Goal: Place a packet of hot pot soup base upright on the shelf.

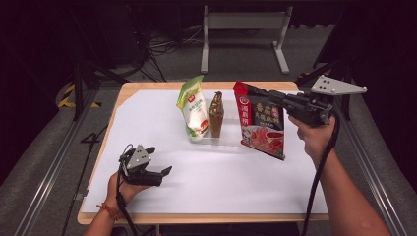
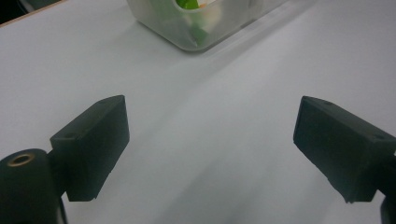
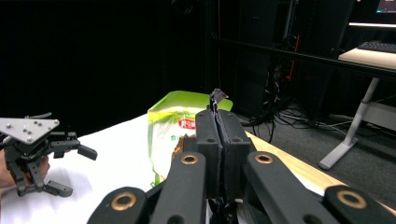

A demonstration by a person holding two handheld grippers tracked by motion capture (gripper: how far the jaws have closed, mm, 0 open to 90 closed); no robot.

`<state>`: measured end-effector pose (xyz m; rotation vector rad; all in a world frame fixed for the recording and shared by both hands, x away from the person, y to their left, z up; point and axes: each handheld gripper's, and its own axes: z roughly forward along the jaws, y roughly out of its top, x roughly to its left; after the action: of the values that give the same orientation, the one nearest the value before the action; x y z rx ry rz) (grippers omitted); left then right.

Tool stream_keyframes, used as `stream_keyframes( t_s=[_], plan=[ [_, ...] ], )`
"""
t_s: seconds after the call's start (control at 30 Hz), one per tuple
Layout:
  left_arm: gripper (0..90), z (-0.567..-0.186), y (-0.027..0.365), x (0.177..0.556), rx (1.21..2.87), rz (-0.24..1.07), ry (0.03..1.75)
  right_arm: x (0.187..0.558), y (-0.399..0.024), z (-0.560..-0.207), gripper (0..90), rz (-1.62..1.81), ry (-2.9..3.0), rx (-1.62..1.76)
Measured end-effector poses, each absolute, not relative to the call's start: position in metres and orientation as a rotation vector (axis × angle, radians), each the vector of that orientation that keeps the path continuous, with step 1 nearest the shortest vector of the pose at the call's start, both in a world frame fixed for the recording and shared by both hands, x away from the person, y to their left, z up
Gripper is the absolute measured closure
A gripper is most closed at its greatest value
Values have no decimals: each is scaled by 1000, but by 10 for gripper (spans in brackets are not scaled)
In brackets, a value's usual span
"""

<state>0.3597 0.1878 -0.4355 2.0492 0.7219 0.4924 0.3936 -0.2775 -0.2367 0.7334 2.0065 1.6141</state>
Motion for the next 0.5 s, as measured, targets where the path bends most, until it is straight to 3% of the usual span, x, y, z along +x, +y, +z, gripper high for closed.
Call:
stream_keyframes(
  t_s=[0.5],
  plan=[
    [112,-436,188,360,2047,498,720,416,-256,-233,883,1568,1973,788]
  ],
)
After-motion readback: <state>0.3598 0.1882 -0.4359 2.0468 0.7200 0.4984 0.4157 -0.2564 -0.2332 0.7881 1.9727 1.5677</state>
